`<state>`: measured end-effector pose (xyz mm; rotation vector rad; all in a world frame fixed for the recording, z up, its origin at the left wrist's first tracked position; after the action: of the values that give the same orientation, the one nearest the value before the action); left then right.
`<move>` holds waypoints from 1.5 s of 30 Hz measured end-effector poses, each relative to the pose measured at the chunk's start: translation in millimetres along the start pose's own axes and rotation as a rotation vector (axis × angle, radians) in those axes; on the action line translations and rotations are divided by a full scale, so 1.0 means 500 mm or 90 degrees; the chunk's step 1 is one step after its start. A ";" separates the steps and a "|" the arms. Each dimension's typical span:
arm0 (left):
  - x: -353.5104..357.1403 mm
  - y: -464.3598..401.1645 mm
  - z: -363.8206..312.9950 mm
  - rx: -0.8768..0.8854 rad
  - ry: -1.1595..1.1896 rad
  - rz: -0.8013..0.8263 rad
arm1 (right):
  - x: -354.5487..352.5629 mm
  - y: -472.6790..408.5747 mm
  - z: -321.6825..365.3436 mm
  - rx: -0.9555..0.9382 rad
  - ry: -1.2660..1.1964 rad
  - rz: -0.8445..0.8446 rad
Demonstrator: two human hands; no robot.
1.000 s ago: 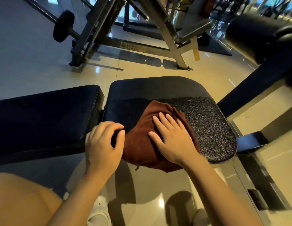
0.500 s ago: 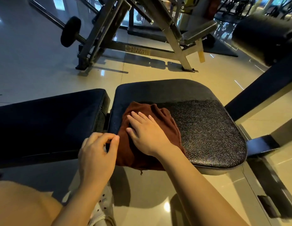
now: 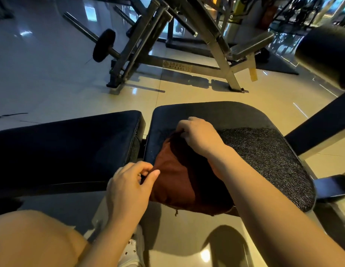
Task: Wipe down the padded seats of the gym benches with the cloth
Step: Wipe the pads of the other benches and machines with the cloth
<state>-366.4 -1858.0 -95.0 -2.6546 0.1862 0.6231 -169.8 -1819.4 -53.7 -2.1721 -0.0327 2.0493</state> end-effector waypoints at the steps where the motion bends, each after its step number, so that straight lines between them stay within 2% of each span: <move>1: -0.004 -0.002 -0.003 0.005 -0.013 -0.004 | -0.015 0.013 -0.014 0.013 -0.008 -0.023; 6: -0.007 -0.011 -0.028 0.016 -0.002 0.000 | -0.135 0.083 -0.077 0.005 -0.050 -0.081; 12: -0.020 -0.057 -0.145 0.109 0.040 0.015 | -0.287 0.197 -0.128 0.024 -0.031 -0.180; 14: -0.024 -0.077 -0.200 0.140 0.068 0.054 | -0.315 0.234 -0.159 0.069 -0.088 -0.215; 18: -0.028 -0.120 -0.301 0.146 0.189 0.158 | -0.338 0.292 -0.211 0.163 -0.368 -0.251; 21: -0.012 -0.147 -0.346 0.191 0.138 0.246 | -0.366 0.311 -0.225 0.158 -0.308 -0.264; 25: 0.026 -0.145 -0.351 0.218 0.080 0.354 | -0.365 0.318 -0.243 0.155 -0.122 -0.204; 27: 0.036 -0.141 -0.347 0.209 0.061 0.366 | -0.358 0.323 -0.255 0.162 -0.169 -0.191; 31: 0.028 -0.154 -0.363 0.267 0.039 0.309 | -0.319 0.332 -0.266 0.167 -0.381 -0.091; 33: 0.023 -0.165 -0.364 0.274 0.037 0.292 | -0.303 0.334 -0.267 0.163 -0.388 -0.070; 36: 0.022 -0.176 -0.353 0.255 0.056 0.292 | -0.289 0.338 -0.284 0.205 -0.296 -0.127; 38: 0.024 -0.179 -0.346 0.240 0.053 0.294 | -0.282 0.348 -0.304 0.253 -0.299 -0.199; 41: 0.031 -0.182 -0.337 0.200 0.060 0.309 | -0.264 0.355 -0.315 0.277 -0.446 -0.272; 43: 0.043 -0.176 -0.333 0.177 0.074 0.357 | -0.255 0.353 -0.314 0.280 -0.560 -0.284; 45: 0.044 -0.171 -0.334 0.175 0.092 0.390 | -0.263 0.352 -0.306 0.246 -0.600 -0.274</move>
<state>-262.0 -1850.6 61.8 -2.3564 1.0711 0.5308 -41.8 -2024.1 62.1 -0.7689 -0.1739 2.3318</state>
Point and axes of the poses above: each hand's wrist, its own y-axis away from the middle knuckle, its own x-axis out of the palm, z = x × y, the point moved 10 cm from there along -y, towards the middle knuckle, and after that the axes turned 12 degrees about y, right-handed, at the moved point
